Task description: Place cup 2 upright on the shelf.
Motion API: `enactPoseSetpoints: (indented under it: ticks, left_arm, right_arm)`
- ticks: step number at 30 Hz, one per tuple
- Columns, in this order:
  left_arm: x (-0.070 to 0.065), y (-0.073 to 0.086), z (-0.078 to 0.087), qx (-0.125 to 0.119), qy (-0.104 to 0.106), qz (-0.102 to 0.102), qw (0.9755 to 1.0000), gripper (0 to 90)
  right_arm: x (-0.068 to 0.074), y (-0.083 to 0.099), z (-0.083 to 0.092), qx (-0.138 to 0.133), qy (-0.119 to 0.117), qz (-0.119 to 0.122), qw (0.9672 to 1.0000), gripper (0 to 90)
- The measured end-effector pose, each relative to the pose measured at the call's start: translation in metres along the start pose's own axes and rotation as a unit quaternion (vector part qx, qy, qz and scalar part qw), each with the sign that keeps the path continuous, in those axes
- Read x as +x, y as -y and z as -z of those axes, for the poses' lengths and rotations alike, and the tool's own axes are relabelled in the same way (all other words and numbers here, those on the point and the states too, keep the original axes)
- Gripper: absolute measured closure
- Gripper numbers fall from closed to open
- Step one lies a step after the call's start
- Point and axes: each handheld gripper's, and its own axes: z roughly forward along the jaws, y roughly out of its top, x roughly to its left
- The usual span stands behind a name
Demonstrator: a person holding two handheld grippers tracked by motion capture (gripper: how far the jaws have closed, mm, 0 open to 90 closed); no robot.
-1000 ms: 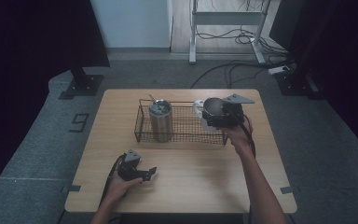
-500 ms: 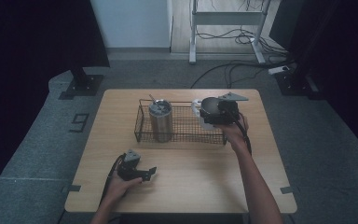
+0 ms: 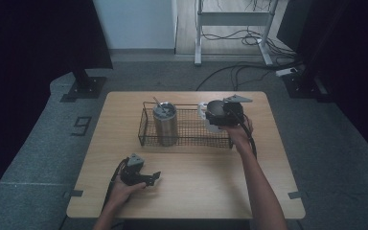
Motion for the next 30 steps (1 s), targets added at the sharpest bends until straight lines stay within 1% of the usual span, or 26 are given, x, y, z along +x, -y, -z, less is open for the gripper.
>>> enactPoseSetpoints:
  ticks: [12,21,30]
  left_arm:
    - [0.0,0.0,0.0,0.0,0.0,0.0,1.0,9.8]
    - [0.001,0.0,0.001,0.0,0.002,0.001,1.0,9.8]
    - [0.0,0.0,0.001,0.001,0.003,-0.001,1.0,9.8]
  right_arm:
    - [-0.001,0.007,-0.013,0.014,0.002,-0.002,0.9999,6.3]
    - [-0.001,0.015,-0.023,0.03,0.008,-0.001,0.9995,6.3]
    - [0.0,0.019,-0.028,0.038,0.015,0.0,0.9992,6.2]
